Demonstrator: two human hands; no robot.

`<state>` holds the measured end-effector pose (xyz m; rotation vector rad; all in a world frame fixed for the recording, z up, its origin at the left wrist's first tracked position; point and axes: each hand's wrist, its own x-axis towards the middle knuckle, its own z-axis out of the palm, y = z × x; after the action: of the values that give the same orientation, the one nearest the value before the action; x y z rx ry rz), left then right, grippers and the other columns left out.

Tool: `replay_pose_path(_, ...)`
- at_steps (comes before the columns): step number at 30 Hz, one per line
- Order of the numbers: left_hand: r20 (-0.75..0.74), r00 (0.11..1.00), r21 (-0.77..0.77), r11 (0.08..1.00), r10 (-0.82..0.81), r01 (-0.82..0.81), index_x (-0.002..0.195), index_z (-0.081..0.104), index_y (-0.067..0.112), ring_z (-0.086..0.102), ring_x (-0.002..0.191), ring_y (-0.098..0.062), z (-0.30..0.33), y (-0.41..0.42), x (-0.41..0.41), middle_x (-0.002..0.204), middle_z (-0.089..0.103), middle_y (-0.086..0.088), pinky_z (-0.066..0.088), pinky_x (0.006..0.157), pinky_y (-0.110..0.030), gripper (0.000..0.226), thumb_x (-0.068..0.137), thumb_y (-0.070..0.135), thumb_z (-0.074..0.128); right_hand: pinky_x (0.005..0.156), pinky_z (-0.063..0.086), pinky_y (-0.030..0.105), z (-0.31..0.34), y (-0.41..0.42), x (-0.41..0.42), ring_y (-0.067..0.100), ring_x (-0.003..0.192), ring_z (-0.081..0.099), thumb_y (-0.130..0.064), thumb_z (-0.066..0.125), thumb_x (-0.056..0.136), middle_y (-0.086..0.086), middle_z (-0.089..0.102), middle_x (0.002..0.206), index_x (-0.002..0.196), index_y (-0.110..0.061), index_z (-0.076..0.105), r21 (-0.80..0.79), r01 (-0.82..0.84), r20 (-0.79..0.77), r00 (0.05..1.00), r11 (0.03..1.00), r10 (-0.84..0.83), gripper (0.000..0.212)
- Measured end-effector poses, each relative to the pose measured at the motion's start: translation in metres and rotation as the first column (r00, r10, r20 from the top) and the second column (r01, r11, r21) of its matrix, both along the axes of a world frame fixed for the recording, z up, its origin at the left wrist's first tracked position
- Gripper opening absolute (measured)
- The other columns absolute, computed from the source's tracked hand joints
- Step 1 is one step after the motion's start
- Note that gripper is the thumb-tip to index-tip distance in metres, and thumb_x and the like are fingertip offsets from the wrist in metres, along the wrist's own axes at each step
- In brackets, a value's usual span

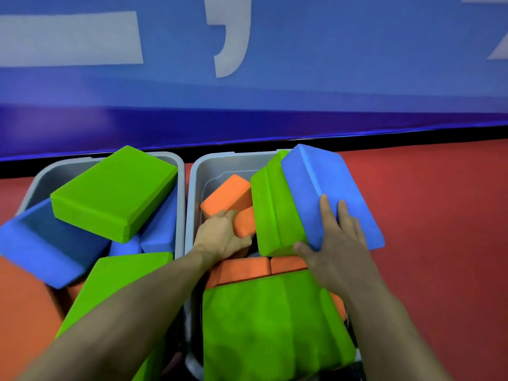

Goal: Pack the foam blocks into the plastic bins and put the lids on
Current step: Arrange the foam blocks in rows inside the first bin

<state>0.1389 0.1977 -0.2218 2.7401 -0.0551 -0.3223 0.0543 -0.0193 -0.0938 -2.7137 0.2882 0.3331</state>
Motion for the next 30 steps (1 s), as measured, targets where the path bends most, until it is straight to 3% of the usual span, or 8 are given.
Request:
replay_pose_path(3,0.053,0.989,-0.140,0.982,0.138,-0.130,0.140,0.054,0.020,0.059,0.120,-0.030,0.014,0.006,0.000,0.131,0.062,-0.007,0.050,0.099,-0.042,0.092,0.065,0.071,0.062,0.119,0.022,0.037,0.002,-0.006,-0.002,0.032,0.151,0.018,-0.045,0.075,0.085,0.017,0.008,0.164,0.160,-0.034,-0.002,0.119,0.095,0.065,0.993,0.988,-0.103,0.108)
replay_pose_path(7,0.017,0.934,-0.352,0.877,0.356,-0.328,0.140,0.054,0.022,0.062,0.118,-0.026,0.036,0.017,0.010,0.131,0.065,-0.004,0.051,0.099,-0.039,0.085,0.069,0.068,0.068,0.103,0.040,0.038,0.002,-0.012,-0.003,0.030,0.138,0.042,-0.033,0.080,0.082,0.009,0.025,0.156,0.161,-0.030,0.000,0.210,0.147,0.073,0.984,0.967,-0.165,0.113)
replay_pose_path(12,-0.017,0.912,-0.337,0.857,0.409,-0.391,0.137,0.055,0.026,0.063,0.115,-0.028,0.056,0.013,0.012,0.125,0.068,-0.002,0.050,0.092,-0.039,0.080,0.072,0.071,0.064,0.095,0.042,0.040,-0.002,-0.008,-0.007,0.032,0.131,0.046,-0.033,0.085,0.077,0.010,0.032,0.149,0.161,-0.028,0.005,0.281,0.224,0.083,0.963,0.933,-0.256,0.116)
replay_pose_path(17,0.035,0.905,-0.262,0.878,0.424,-0.401,0.136,0.057,0.027,0.063,0.114,-0.029,0.067,0.007,0.009,0.123,0.069,-0.002,0.049,0.088,-0.038,0.077,0.074,0.072,0.061,0.098,0.043,0.045,-0.013,-0.002,-0.005,0.040,0.124,0.050,-0.032,0.090,0.070,0.011,0.036,0.144,0.158,-0.032,0.017,0.319,0.335,0.179,0.897,0.886,-0.404,0.114)
replay_pose_path(23,0.003,0.901,-0.301,0.859,0.434,-0.413,0.138,0.056,0.026,0.063,0.114,-0.029,0.072,0.011,-0.003,0.124,0.068,-0.002,0.048,0.083,-0.037,0.079,0.073,0.070,0.065,0.095,0.045,0.045,-0.010,-0.003,-0.006,0.038,0.120,0.053,-0.030,0.081,0.077,0.009,0.039,0.140,0.157,-0.032,0.020,0.309,0.359,0.208,0.878,0.881,-0.431,0.100)
replay_pose_path(30,-0.049,0.877,-0.381,0.802,0.479,-0.459,0.140,0.053,0.025,0.061,0.116,-0.029,0.084,0.008,-0.015,0.128,0.065,-0.004,0.052,0.090,-0.041,0.088,0.065,0.070,0.064,0.104,0.039,0.041,0.010,-0.022,-0.012,0.033,0.131,0.047,-0.026,0.075,0.086,0.012,0.042,0.145,0.157,-0.023,0.026,0.404,0.378,0.243,0.833,0.833,-0.496,0.086)
